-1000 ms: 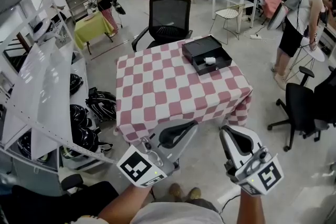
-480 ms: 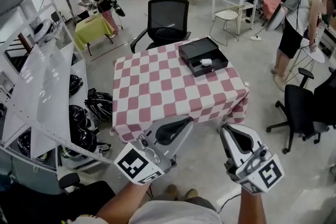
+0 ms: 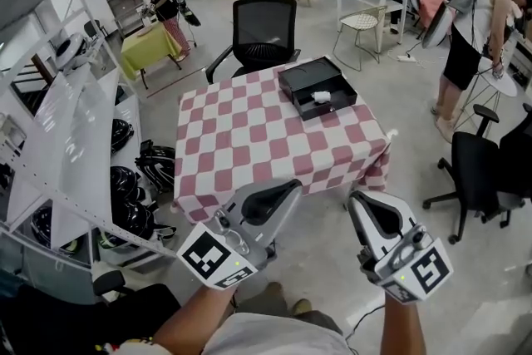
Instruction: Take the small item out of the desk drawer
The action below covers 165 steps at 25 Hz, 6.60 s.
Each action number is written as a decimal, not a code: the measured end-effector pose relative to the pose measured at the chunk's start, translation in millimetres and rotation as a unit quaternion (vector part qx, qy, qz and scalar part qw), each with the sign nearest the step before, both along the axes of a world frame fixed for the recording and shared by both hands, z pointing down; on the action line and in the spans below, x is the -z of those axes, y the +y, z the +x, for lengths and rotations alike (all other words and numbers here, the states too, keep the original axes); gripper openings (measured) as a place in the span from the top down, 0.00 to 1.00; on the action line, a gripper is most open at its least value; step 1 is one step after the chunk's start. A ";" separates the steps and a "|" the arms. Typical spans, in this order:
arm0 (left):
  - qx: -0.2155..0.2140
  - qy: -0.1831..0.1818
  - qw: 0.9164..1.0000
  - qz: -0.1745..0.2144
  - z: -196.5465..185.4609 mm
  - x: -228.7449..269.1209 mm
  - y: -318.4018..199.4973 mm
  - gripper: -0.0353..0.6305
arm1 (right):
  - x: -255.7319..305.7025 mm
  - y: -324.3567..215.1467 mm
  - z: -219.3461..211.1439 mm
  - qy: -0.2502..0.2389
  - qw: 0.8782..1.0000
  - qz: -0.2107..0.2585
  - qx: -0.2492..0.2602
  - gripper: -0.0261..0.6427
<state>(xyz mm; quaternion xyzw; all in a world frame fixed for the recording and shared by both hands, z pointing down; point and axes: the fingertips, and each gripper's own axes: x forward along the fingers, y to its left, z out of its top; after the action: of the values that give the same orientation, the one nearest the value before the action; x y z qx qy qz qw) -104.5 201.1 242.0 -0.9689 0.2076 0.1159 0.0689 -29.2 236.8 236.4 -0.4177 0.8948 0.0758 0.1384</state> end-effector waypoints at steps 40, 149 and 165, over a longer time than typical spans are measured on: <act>-0.007 0.008 1.000 -0.003 45.2 -12.0 -253.1 0.93 | -7.3 -241.4 57.7 0.015 0.999 -0.018 -0.032 0.94; -0.102 -0.626 0.773 0.030 220.2 -304.8 -517.5 0.68 | -118.2 -483.8 207.8 0.064 0.990 -0.127 0.015 0.94; -0.033 -0.272 0.962 -0.021 216.5 -116.9 -498.6 0.68 | -79.3 -482.7 175.3 0.074 0.993 -0.089 0.037 0.94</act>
<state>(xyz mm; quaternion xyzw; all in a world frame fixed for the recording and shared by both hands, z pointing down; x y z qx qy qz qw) 112.1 -297.5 358.9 -0.9715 0.1509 -0.1539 0.0984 146.1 -245.8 315.7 -0.3881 0.9206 0.0215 0.0364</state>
